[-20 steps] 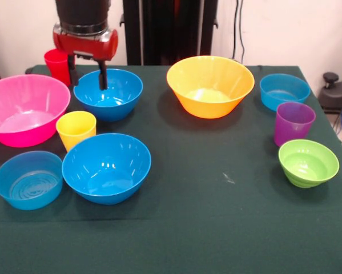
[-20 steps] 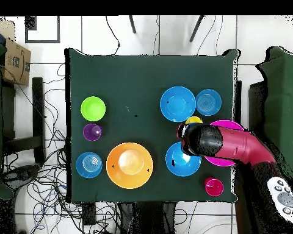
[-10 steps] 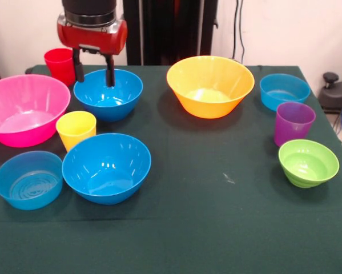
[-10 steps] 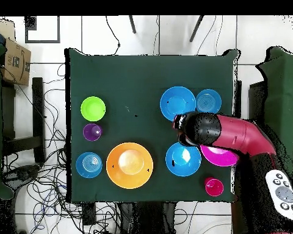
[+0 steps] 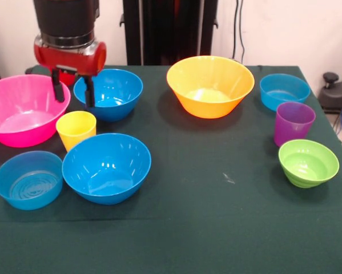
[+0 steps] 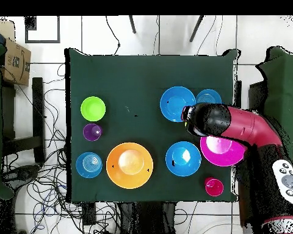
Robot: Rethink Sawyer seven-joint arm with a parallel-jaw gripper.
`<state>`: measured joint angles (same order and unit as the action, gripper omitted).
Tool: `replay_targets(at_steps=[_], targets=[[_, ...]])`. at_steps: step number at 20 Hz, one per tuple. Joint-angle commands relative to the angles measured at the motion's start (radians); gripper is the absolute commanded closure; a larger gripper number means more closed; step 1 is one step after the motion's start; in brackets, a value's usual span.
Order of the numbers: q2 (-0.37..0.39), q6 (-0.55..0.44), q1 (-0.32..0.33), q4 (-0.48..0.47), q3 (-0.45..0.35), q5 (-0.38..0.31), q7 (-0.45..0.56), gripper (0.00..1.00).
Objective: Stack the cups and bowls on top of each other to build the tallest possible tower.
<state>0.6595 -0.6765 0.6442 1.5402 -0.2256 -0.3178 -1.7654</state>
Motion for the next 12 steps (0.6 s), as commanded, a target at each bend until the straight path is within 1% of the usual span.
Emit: replay_targets(at_steps=[1,3,9,12], targets=[[-0.126,-0.007,0.003,-0.087,-0.036,-0.052,0.049,0.0],[-0.132,0.002,0.005,-0.09,-0.035,-0.054,0.047,0.0],[-0.098,-0.013,-0.007,-0.066,-0.031,-0.04,0.029,0.0],[-0.101,-0.004,-0.007,-0.056,-0.028,-0.04,0.022,0.0]])
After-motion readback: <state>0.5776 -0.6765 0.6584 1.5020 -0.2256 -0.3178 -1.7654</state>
